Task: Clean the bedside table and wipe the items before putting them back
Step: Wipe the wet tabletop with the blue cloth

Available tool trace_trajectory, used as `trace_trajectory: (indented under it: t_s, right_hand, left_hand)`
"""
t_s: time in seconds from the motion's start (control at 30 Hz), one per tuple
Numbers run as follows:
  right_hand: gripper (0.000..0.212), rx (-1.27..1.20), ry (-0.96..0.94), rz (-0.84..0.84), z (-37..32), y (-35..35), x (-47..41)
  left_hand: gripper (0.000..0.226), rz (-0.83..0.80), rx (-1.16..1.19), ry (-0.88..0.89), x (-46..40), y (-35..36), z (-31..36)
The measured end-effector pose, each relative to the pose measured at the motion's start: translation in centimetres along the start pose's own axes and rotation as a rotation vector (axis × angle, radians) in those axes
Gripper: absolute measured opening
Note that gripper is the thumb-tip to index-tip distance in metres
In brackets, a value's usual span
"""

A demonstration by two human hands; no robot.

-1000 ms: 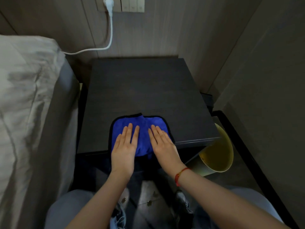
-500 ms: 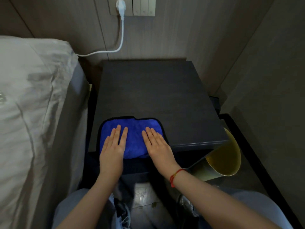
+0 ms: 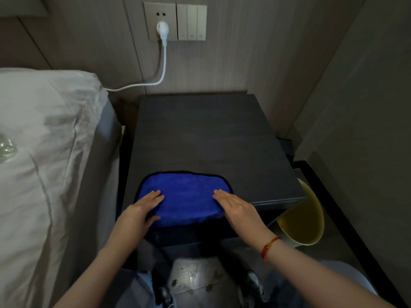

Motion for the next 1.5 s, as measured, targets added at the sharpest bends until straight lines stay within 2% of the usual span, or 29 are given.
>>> trace_trajectory:
  t_s: [0.1,0.17,0.27,0.37,0.43,0.5,0.57,0.67,0.73,0.87,1.07,1.2,1.27,1.37,1.43,1.5]
  right_hand:
    - [0.045,-0.094,0.038,0.022,0.5,-0.9,0.7]
    - [0.033,-0.216,0.144,0.018,1.1,-1.6,0.8]
    - [0.017,-0.617,0.374,0.049,2.7,-3.3,0.9]
    - [0.018,-1.012,0.45,0.167,3.9,-6.7,0.7]
    - [0.015,-1.211,0.491,0.184,5.0,-8.5,0.6]
    - [0.012,-1.267,0.579,0.155,6.6,-9.7,0.4]
    - [0.011,-1.171,0.696,0.083,8.4,-9.9,-0.2]
    - [0.015,-0.639,0.858,0.002,10.6,-9.3,-1.3]
    - [0.024,-0.444,0.87,-0.049,10.0,-8.4,-2.3]
    - [0.025,-0.503,0.775,-0.111,6.4,-5.8,-4.6]
    - [0.013,-0.751,0.698,-0.254,1.5,-2.2,-6.6]
    - [0.022,-0.893,0.717,-0.219,0.8,-1.6,-6.7]
    - [0.027,-0.733,0.727,-0.157,1.5,-2.1,-6.5]
    - [0.03,-0.409,0.728,-0.183,3.2,-3.4,-6.0]
    - [0.031,-0.353,0.77,-0.291,4.3,-3.4,-5.8]
    - [0.024,-0.425,0.824,-0.404,4.9,-3.1,-5.8]
  left_hand:
    - [0.032,0.08,0.041,0.0,0.6,-0.6,0.1]
    - [0.02,0.158,0.07,0.009,0.9,-1.3,0.9]
    - [0.016,0.29,0.282,0.03,0.8,-3.0,2.9]
    - [0.033,0.277,0.505,0.083,0.2,-5.0,5.4]
    - [0.028,0.242,0.6,0.114,-0.8,-6.1,6.9]
    - [0.018,0.192,0.685,0.061,-2.6,-6.3,7.7]
    - [0.012,0.103,0.753,-0.042,-4.9,-5.2,8.1]
    - [0.021,-0.005,0.723,-0.227,-7.7,-2.1,8.3]
    - [0.024,0.007,0.634,-0.296,-8.9,-0.5,8.2]
    - [0.018,0.029,0.554,-0.363,-10.2,0.6,7.7]
    - [0.011,0.033,0.518,-0.362,-9.9,0.5,6.7]
    - [0.019,0.034,0.575,-0.385,-9.6,0.3,6.4]
    - [0.03,-0.024,0.657,-0.394,-9.4,0.3,6.5]
    - [0.026,-0.101,0.639,-0.335,-9.1,0.0,6.8]
    - [0.027,-0.102,0.521,-0.291,-9.1,-0.2,7.2]
    - [0.024,-0.083,0.472,-0.276,-9.2,-0.1,7.7]
Point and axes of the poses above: each hand's wrist, its own x-axis away from the middle knuckle, its own y-axis out of the palm, z = x × y, the point moved 3 cm from there along -x, towards the middle knuckle, and after that the axes turned 9 degrees about -z, right-handed, at the moved point
